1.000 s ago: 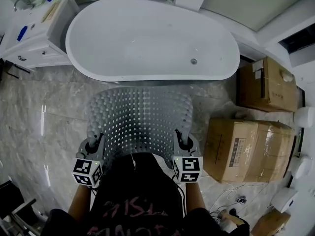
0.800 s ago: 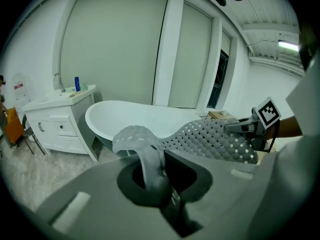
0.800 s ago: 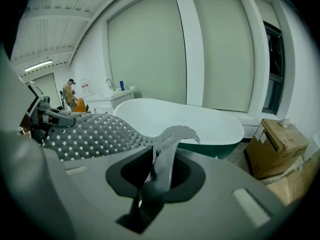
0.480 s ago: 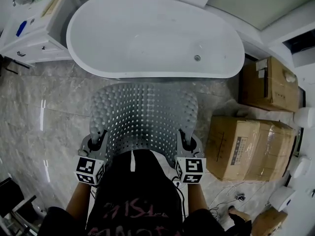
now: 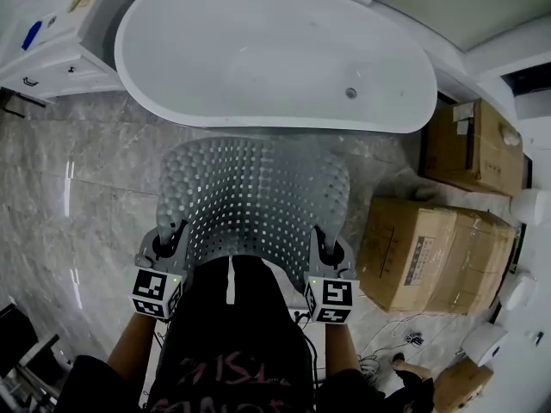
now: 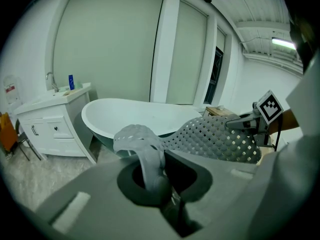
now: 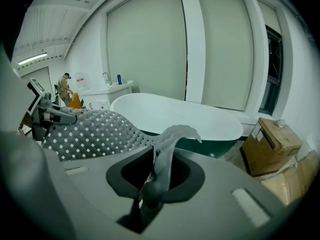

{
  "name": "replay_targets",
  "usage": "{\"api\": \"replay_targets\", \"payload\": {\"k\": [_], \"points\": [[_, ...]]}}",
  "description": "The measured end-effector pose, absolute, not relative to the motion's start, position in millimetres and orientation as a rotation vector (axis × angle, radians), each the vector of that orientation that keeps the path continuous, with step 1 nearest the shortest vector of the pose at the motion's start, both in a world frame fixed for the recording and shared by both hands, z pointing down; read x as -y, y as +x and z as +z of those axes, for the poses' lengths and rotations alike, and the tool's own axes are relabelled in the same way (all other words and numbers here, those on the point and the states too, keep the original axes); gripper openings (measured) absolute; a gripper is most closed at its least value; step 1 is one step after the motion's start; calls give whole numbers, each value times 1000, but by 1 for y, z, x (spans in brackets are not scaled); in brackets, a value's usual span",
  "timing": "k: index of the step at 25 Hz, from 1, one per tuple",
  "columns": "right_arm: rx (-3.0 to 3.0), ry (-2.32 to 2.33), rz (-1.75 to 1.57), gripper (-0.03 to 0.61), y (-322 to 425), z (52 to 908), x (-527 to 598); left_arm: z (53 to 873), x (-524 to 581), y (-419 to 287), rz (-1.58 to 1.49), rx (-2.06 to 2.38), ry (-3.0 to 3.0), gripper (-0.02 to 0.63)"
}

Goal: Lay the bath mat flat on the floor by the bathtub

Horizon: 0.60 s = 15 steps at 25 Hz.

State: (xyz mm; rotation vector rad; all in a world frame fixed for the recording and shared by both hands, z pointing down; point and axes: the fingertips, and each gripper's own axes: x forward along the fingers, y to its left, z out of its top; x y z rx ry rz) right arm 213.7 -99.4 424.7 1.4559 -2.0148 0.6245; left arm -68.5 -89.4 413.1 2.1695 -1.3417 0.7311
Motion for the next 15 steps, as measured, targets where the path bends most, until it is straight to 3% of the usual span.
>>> {"api": "replay_targets", "payload": {"k": [15], "points": [[2001, 1408, 628, 74, 193, 485, 121, 487, 116, -79, 783, 1306, 2148, 23]]}}
